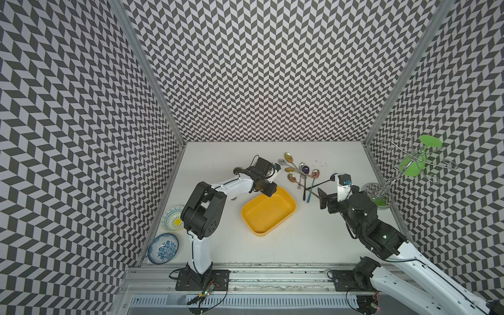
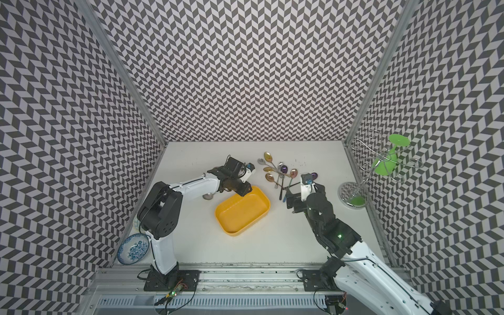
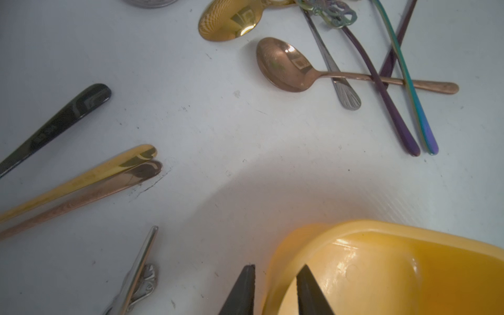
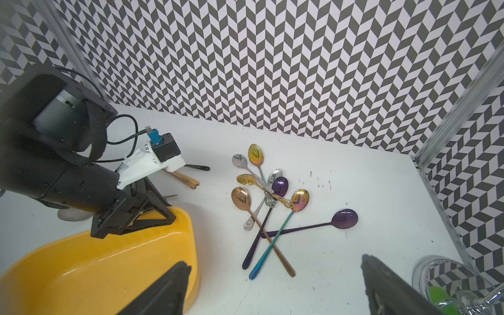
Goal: Put the spoon into the storage box
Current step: Adjust the storage box at the center of the board.
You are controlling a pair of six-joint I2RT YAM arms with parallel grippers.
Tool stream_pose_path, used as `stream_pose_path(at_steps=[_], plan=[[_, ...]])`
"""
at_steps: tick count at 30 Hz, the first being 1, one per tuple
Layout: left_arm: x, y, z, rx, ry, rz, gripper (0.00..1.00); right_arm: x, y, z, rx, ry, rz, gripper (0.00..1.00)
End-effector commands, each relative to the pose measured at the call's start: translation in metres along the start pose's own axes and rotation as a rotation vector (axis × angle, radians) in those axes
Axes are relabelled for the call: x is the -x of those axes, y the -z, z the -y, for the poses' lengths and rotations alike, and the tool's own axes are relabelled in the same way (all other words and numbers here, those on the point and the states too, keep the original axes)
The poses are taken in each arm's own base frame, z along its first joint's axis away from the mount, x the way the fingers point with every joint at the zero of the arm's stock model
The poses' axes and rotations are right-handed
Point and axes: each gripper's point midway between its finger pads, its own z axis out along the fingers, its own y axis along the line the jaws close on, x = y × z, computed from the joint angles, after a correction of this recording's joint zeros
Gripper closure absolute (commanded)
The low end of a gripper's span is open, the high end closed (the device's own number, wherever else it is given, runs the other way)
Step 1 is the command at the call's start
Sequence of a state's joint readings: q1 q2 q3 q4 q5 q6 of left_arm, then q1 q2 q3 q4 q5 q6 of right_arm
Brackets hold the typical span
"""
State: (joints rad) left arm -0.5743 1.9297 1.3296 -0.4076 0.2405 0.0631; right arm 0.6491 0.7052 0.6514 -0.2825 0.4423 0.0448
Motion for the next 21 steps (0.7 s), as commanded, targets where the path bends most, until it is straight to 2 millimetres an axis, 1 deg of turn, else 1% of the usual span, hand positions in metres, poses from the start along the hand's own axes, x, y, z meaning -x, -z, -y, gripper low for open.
stream_pose_path(at_steps=[1,4,6,10,13,17,19,21], plan=[[0.008,0.007,0.009,-0.035,0.016,0.004,0.82,0.012,0.002,0.004,-0.013,-0.027,0.063,0.0],[0.012,0.013,0.013,-0.05,0.045,0.016,0.95,0.011,0.001,0.003,-0.013,-0.024,0.061,0.0],[0.015,0.018,0.017,-0.068,0.07,0.026,1.0,0.011,0.001,0.003,-0.014,-0.025,0.062,0.0],[0.021,0.03,0.021,-0.072,0.139,0.051,1.0,0.011,0.001,0.004,-0.016,-0.025,0.064,0.0],[0.02,0.038,0.011,0.009,0.253,0.061,1.0,0.011,0.001,0.005,-0.022,-0.026,0.067,0.0],[0.02,0.047,0.006,0.048,0.39,0.078,1.0,0.011,0.002,0.006,-0.03,-0.027,0.07,0.0],[0.022,0.049,0.005,0.059,0.449,0.087,1.0,0.011,0.002,0.007,-0.034,-0.028,0.071,0.0],[0.019,0.046,0.002,0.073,0.513,0.084,1.0,0.011,0.002,0.008,-0.037,-0.027,0.071,0.0]])
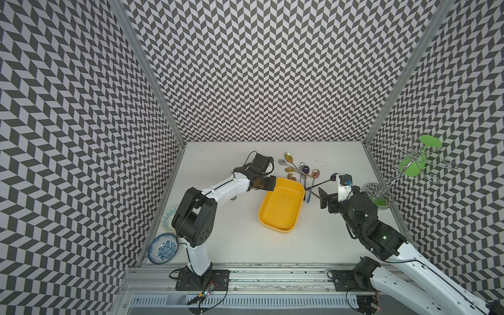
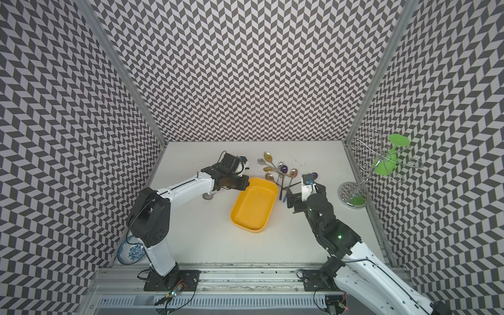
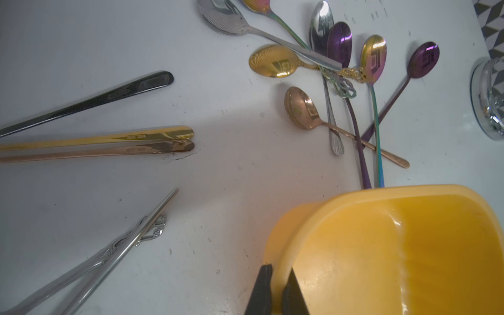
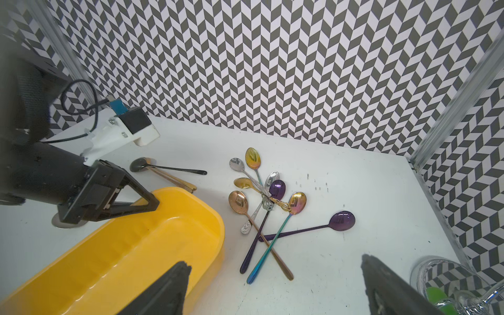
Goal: Put the spoon into the storage box
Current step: Adjust the storage box at the center of the board.
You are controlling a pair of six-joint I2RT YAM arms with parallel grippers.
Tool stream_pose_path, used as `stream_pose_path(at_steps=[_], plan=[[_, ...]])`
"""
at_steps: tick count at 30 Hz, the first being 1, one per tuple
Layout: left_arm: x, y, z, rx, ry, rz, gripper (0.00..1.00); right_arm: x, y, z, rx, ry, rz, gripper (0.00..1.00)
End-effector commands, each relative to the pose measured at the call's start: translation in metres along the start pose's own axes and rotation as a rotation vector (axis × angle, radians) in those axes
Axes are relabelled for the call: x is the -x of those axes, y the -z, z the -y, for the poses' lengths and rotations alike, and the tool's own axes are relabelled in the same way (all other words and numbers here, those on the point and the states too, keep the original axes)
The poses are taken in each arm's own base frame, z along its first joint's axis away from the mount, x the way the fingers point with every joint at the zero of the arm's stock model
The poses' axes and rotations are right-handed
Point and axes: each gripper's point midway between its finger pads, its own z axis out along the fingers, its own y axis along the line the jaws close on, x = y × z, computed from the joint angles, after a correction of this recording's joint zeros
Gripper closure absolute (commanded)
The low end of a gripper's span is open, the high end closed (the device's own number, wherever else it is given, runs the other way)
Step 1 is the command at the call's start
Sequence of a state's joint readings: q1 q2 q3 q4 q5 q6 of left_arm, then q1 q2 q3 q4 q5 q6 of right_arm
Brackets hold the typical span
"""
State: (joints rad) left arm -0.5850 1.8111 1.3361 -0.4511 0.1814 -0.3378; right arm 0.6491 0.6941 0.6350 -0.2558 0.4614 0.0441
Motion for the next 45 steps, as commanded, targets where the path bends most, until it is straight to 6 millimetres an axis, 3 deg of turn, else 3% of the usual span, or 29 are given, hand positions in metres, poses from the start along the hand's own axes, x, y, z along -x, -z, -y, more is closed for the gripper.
stream_pose_path(at_steps=[1,9,18,22,35,45], plan=[[-0.005,0.001,-0.005,0.041,0.16,-0.001,1.0,0.01,0.001,0.004,-0.02,-0.02,0.05,0.0],[-0.028,-0.021,-0.02,0.061,0.316,-0.065,1.0,0.009,0.001,0.004,-0.022,-0.018,0.047,0.0],[-0.039,-0.035,-0.035,0.157,0.344,-0.076,1.0,0.007,0.0,0.005,-0.024,-0.017,0.045,0.0],[-0.039,-0.035,-0.044,0.205,0.338,-0.061,1.0,0.007,-0.001,0.004,-0.02,-0.015,0.043,0.0],[-0.027,-0.031,-0.044,0.264,0.298,-0.013,1.0,0.008,0.0,0.004,-0.018,-0.018,0.047,0.0],[-0.025,-0.029,-0.042,0.262,0.292,-0.002,0.8,0.007,0.0,0.003,-0.013,-0.019,0.046,0.0]])
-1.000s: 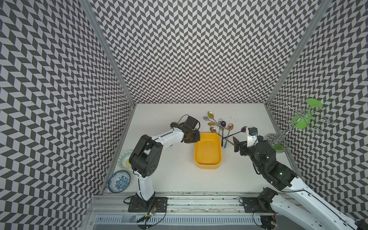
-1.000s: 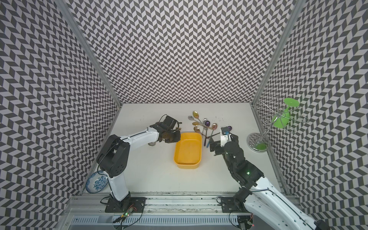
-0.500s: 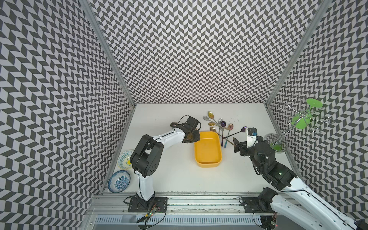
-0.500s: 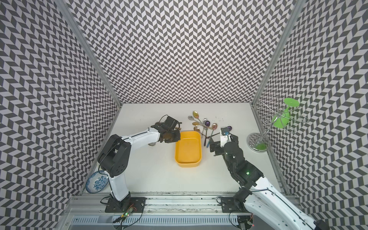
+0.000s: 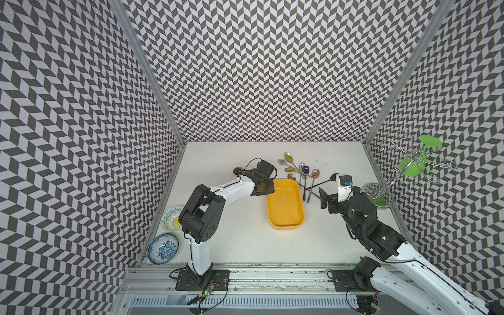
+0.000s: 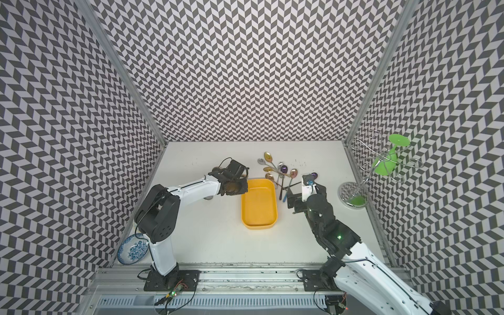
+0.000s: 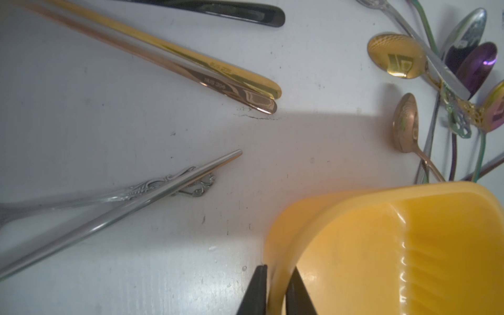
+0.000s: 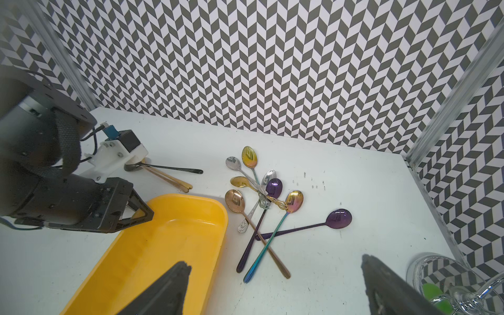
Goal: Put the spoon into the storage box
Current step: Adjust the storage box at the center of the board.
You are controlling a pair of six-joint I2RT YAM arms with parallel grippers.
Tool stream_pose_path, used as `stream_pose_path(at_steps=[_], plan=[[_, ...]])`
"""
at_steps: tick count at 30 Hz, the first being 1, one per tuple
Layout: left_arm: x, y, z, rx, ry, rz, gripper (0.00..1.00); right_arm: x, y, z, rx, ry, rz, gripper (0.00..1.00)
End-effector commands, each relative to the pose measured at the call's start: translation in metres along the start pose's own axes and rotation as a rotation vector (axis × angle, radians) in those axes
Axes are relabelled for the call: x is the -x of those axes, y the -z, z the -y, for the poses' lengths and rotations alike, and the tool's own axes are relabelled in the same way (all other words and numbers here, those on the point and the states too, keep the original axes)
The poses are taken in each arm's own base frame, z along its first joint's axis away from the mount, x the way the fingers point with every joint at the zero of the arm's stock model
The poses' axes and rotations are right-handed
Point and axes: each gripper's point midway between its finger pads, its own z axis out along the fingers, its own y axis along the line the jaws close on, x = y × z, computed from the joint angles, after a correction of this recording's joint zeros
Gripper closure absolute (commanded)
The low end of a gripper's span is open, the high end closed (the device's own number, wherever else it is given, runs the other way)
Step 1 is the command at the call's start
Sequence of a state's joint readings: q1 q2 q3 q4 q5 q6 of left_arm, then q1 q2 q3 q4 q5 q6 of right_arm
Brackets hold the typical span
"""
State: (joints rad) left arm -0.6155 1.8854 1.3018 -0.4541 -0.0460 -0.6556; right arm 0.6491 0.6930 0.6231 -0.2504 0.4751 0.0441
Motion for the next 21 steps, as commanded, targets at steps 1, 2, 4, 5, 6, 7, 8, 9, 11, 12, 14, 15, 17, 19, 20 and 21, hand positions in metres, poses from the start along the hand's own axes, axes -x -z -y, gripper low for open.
stream_pose_path(at_steps=[1,2,4,5,6,7,8,9,11,12,14,15,17,19,20,21], plan=[[0.001,0.0,0.0,0.019,-0.007,0.002,0.79,0.011,0.001,0.001,0.001,-0.022,0.05,0.0],[0.001,0.001,0.001,0.017,-0.008,0.003,0.76,0.011,0.001,0.0,0.002,-0.021,0.05,0.0],[0.002,0.003,0.002,0.011,-0.008,0.007,0.71,0.011,0.001,0.001,0.002,-0.021,0.05,0.0],[0.004,0.004,0.003,0.006,-0.01,0.01,0.7,0.011,0.001,0.001,0.002,-0.023,0.051,0.0],[0.005,0.006,0.004,0.001,-0.012,0.016,0.69,0.012,0.002,0.001,0.003,-0.023,0.052,0.0],[0.006,0.008,0.006,-0.003,-0.017,0.021,0.67,0.011,0.002,0.001,0.002,-0.023,0.051,0.0],[0.01,0.012,0.007,-0.011,-0.021,0.032,0.66,0.011,0.001,0.0,0.003,-0.022,0.05,0.0],[0.012,0.015,0.01,-0.019,-0.027,0.04,0.64,0.011,0.001,0.001,0.002,-0.022,0.05,0.0],[0.018,0.023,0.015,-0.036,-0.042,0.062,0.58,0.011,0.001,0.0,0.003,-0.021,0.049,0.0],[0.021,0.026,0.018,-0.042,-0.051,0.073,0.56,0.011,0.001,0.0,0.004,-0.021,0.049,0.0],[0.028,0.035,0.023,-0.05,-0.076,0.105,0.5,0.011,0.001,0.0,0.004,-0.02,0.048,0.0],[0.03,0.039,0.025,-0.053,-0.086,0.119,0.47,0.011,0.001,0.0,0.004,-0.021,0.048,0.0],[0.036,0.048,0.028,-0.049,-0.113,0.157,0.38,0.011,0.001,0.0,0.005,-0.022,0.048,0.0],[0.041,0.057,0.03,-0.045,-0.143,0.191,0.31,0.011,0.0,0.0,0.003,-0.024,0.046,0.0],[0.045,0.062,0.031,-0.041,-0.161,0.215,0.29,0.011,0.001,0.0,0.002,-0.025,0.046,0.0],[0.047,0.067,0.033,-0.038,-0.18,0.232,0.26,0.011,0.001,0.0,0.001,-0.026,0.046,0.0]])
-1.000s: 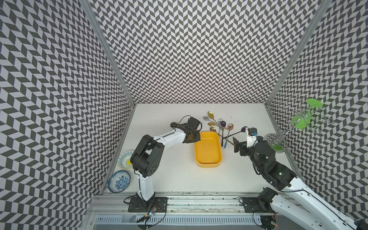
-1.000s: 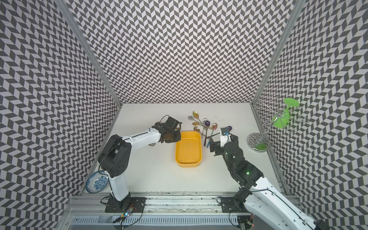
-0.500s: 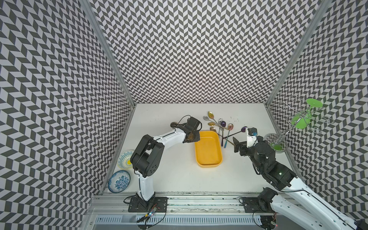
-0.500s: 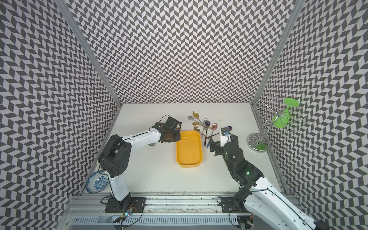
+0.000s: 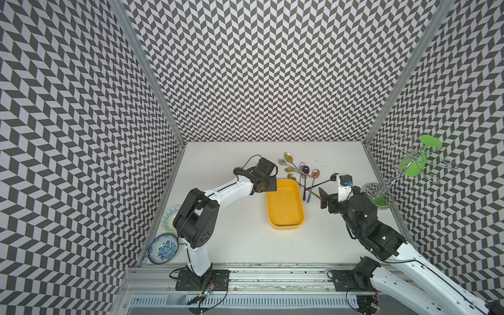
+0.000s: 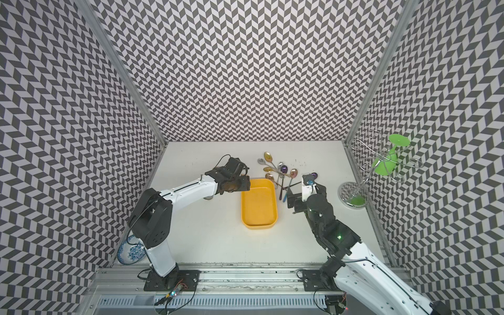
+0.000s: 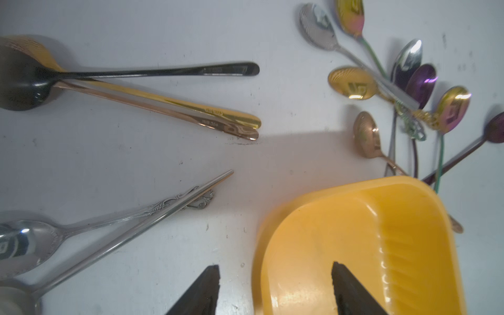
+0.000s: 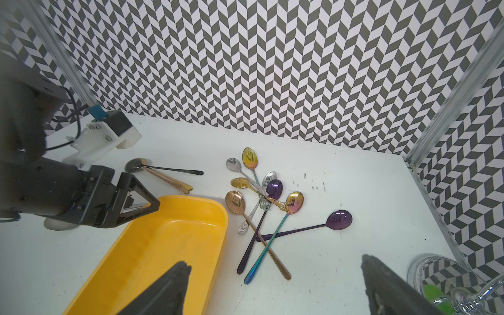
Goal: Put the spoon into the storage box
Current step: Adjust the storage box at the center of the board, then pick up the spoon from the center of the board.
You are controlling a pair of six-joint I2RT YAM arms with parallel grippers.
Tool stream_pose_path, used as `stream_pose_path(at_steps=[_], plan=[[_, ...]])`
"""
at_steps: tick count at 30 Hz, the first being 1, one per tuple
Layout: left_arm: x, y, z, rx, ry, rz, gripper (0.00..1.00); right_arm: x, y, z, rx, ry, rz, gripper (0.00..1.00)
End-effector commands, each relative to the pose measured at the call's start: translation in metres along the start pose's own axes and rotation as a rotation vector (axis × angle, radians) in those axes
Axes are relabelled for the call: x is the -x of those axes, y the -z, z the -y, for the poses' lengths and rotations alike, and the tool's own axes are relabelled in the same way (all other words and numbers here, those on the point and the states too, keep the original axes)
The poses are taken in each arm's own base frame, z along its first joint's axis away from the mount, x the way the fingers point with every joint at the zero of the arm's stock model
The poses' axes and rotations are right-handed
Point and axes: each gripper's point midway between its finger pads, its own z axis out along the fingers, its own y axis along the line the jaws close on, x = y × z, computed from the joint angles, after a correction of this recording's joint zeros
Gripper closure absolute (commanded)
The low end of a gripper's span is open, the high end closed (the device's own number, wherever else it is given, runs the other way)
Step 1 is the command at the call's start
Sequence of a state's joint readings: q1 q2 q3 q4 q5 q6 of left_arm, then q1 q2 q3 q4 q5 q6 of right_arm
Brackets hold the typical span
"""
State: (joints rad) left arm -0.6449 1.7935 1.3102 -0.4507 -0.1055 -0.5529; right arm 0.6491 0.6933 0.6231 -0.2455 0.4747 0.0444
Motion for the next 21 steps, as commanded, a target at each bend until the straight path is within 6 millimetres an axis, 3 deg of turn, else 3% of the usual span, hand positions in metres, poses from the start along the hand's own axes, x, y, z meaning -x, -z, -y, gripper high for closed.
stream_pose_path(at_steps=[1,8,12,21], plan=[[0.035,0.032,0.014,-0.006,-0.082,0.142,0.23,0.01,0.001,0.001,0.0,-0.024,0.039,0.0],[0.05,0.065,0.028,0.018,-0.272,0.275,0.0,0.01,-0.002,0.0,-0.004,-0.035,0.021,0.0],[0.055,0.075,0.03,0.009,-0.35,0.312,0.0,0.013,-0.012,-0.005,-0.011,-0.058,-0.026,0.0],[0.06,0.094,0.03,0.016,-0.529,0.367,0.0,0.004,-0.06,-0.02,-0.053,-0.113,-0.248,0.0]])
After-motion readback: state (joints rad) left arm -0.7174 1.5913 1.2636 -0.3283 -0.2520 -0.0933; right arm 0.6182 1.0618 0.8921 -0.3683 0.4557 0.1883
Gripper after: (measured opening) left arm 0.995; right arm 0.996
